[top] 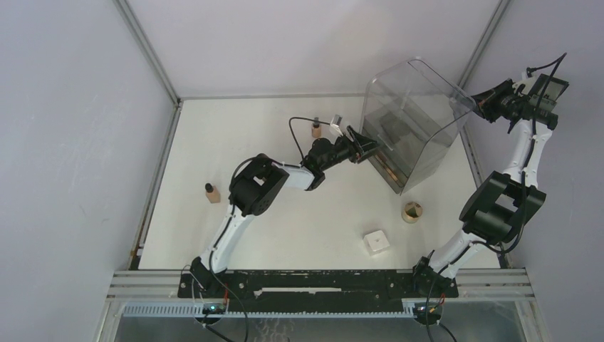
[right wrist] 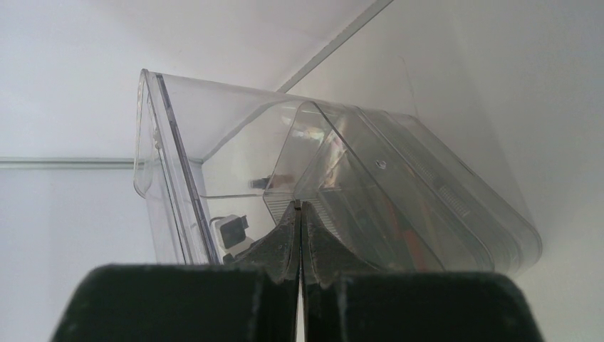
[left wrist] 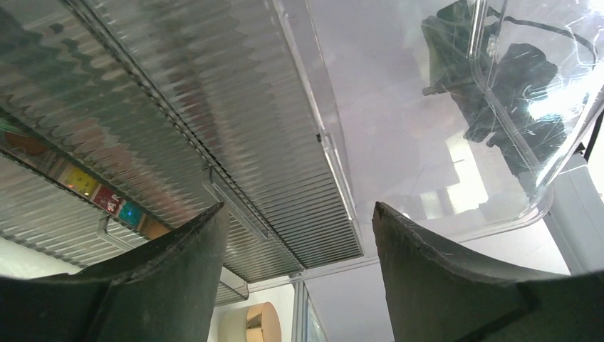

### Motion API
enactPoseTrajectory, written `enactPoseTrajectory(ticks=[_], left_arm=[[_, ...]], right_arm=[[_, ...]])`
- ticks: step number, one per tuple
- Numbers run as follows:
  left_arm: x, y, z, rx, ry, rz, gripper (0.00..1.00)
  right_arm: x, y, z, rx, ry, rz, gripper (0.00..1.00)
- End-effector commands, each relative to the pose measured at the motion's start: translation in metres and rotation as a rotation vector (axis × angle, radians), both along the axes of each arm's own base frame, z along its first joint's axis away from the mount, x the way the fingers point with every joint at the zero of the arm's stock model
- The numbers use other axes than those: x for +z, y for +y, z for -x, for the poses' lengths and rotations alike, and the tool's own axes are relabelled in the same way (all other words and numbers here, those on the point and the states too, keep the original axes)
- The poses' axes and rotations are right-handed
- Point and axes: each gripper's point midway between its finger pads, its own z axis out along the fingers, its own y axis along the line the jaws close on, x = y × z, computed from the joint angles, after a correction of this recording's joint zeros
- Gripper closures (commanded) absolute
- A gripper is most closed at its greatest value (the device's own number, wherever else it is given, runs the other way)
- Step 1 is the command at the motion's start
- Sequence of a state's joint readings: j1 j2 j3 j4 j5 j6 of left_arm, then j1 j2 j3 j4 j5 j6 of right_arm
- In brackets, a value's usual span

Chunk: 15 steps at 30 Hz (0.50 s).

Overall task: Organize the makeup
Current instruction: Open the storage box at the center of the board.

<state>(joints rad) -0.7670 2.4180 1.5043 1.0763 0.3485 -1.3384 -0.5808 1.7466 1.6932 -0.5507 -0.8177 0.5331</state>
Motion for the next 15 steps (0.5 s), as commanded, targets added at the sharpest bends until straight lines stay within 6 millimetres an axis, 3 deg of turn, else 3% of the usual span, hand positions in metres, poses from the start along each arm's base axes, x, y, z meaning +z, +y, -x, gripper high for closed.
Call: enactPoseTrajectory(ticks=[1, 15], left_arm=[[0.041, -0.002, 0.000, -0.029, -0.086, 0.094, 0.22], [0.089, -0.007, 0.007, -0.063, -0.139, 0.209, 0.23]], right_arm=[[0.016, 0.013, 0.002, 0.046, -0.051, 0.013, 0.97], [0.012, 0.021, 0.001, 0.064, -0.038, 0.027, 0.97]])
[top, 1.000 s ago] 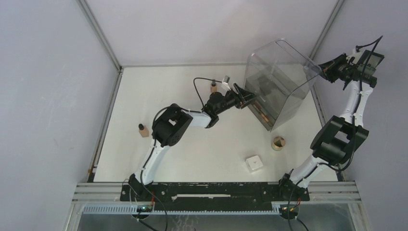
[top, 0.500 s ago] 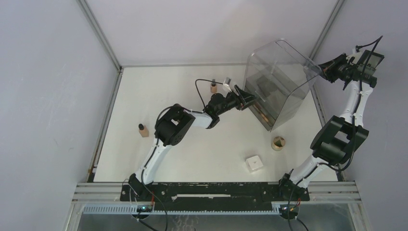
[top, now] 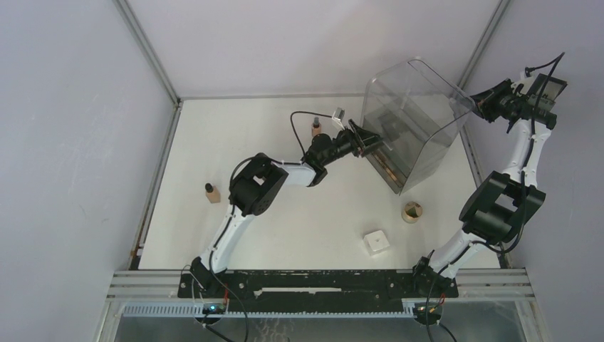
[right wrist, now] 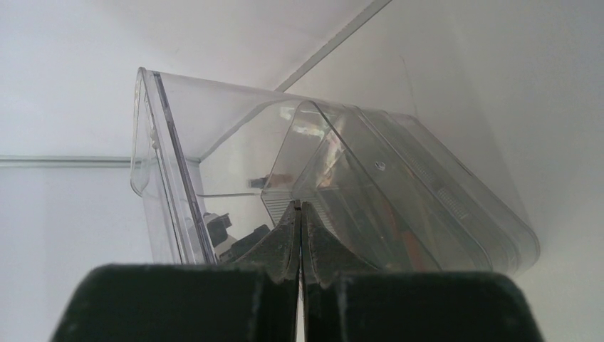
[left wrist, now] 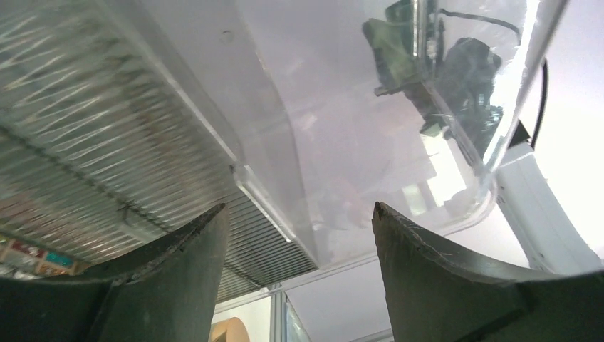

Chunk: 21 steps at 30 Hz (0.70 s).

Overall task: Organize the makeup
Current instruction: Open the storage box at the center of the board.

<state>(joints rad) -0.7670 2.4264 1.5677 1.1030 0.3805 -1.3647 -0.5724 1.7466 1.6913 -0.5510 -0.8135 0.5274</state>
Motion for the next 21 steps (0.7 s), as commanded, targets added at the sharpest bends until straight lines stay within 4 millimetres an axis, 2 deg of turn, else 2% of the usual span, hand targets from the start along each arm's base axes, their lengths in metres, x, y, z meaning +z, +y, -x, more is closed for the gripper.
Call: enactPoseTrajectory(ticks=[1, 6, 16, 21], left_arm=[[0.065, -0.002, 0.007, -0.030, -0.101, 0.154, 0.23], [0.088, -0.002, 0.015, -0.051, -0.139, 0.190, 0.23], [0.162, 0.018, 0.041, -0.068, -0.260, 0.328, 0.22], [0.190, 0.025, 0.054, -0.079, -0.307, 0.370, 0.22]], right_arm=[[0.013, 0.018, 0.002, 0.058, -0.039, 0.020, 0.97], [0.010, 0.021, -0.001, 0.071, -0.035, 0.009, 0.97], [0.012, 0.031, -0.002, 0.111, -0.046, -0.031, 0.98], [0.016, 0.030, -0.001, 0.115, -0.074, -0.080, 0.98]])
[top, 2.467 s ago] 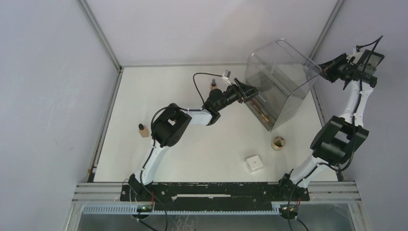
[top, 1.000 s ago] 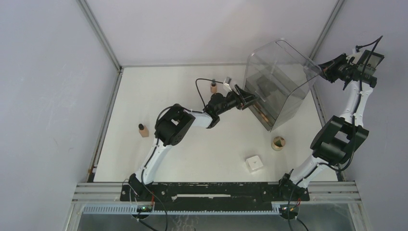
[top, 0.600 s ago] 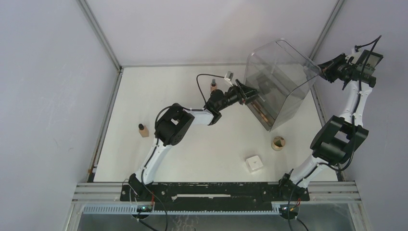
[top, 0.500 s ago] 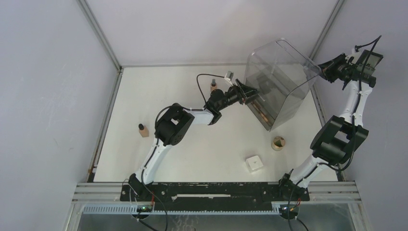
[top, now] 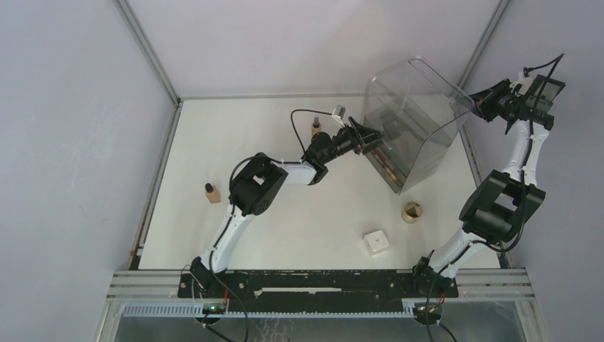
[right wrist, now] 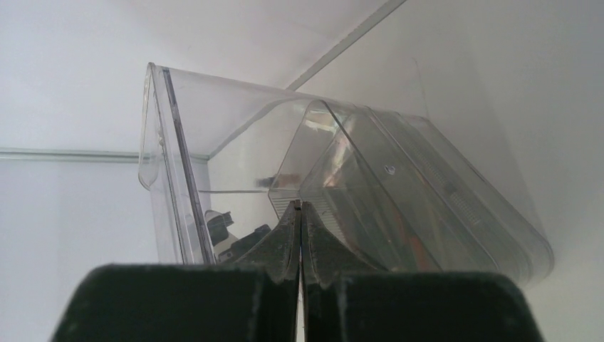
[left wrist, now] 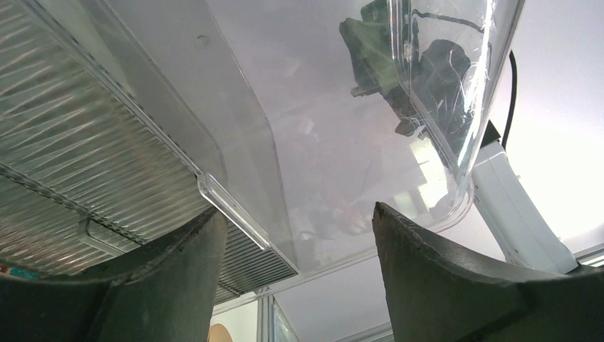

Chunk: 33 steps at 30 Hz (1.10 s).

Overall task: Organize the makeup
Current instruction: Open the storage box at the center of the board.

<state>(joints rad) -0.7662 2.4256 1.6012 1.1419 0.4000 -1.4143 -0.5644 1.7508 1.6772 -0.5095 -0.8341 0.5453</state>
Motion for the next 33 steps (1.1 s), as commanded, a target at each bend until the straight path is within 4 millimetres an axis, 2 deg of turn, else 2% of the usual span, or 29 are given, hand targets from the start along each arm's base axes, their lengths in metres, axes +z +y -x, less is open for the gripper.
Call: enactPoseTrajectory(ticks=[1, 5, 17, 33], left_arm=[[0.169, 0.026, 0.052, -0.043, -0.297, 0.314, 0.22], [0.181, 0.032, 0.058, -0.045, -0.316, 0.330, 0.22], [0.200, 0.043, 0.073, -0.054, -0.368, 0.351, 0.22], [0.208, 0.051, 0.091, -0.060, -0.404, 0.356, 0.23]], right_arm=[[0.016, 0.025, 0.003, 0.099, -0.053, -0.070, 0.98], [0.013, 0.023, 0.004, 0.098, -0.051, -0.076, 0.98], [-0.004, 0.023, 0.002, 0.108, -0.017, -0.109, 0.98], [-0.007, 0.023, 0.001, 0.110, -0.012, -0.113, 0.98]])
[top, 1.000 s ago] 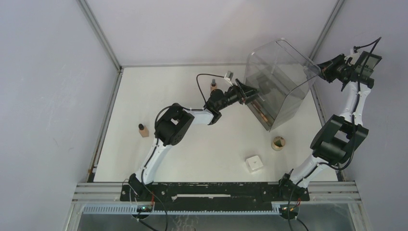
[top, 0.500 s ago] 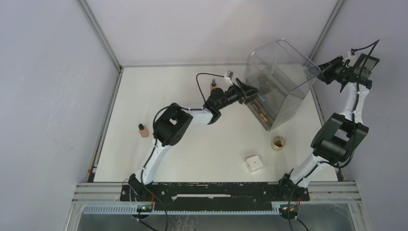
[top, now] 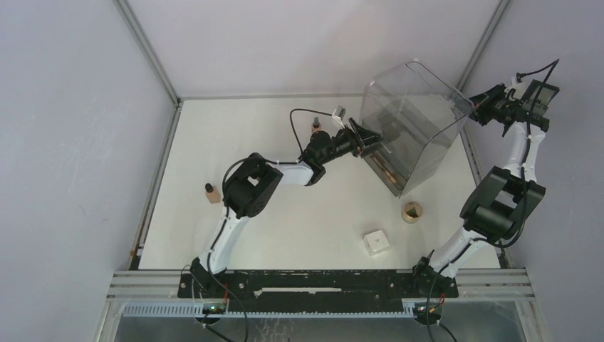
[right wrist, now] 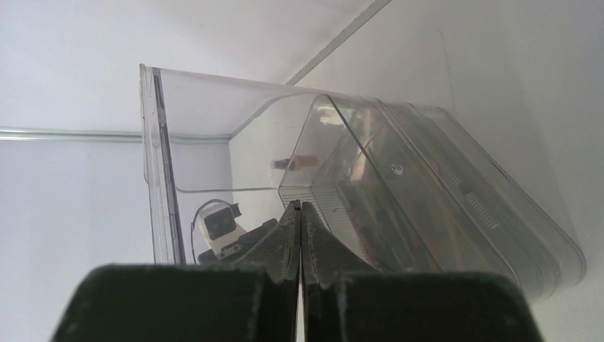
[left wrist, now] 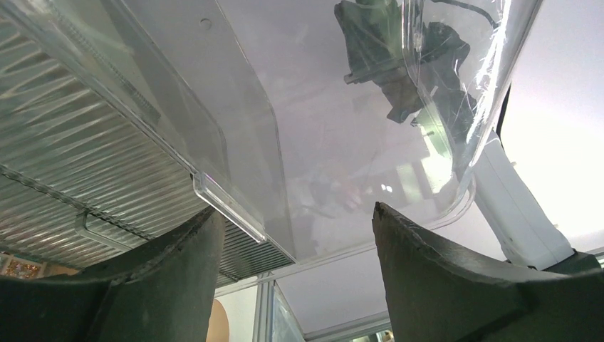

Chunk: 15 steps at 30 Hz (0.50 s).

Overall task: Organize the makeup
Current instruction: Open the storage box at the center of the board.

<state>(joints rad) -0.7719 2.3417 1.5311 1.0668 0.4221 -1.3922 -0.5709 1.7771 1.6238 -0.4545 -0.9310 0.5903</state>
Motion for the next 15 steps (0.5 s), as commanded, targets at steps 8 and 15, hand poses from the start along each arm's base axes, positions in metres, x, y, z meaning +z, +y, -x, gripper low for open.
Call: enactPoseTrajectory(ticks=[8, 15], left_arm=[[0.200, 0.053, 0.085, -0.033, -0.454, 0.393, 0.23], [0.203, 0.054, 0.090, -0.048, -0.466, 0.396, 0.23]], right_arm=[[0.006, 0.015, 0.001, 0.055, -0.021, -0.020, 0.98], [0.003, 0.015, 0.001, 0.059, -0.016, -0.027, 0.98]])
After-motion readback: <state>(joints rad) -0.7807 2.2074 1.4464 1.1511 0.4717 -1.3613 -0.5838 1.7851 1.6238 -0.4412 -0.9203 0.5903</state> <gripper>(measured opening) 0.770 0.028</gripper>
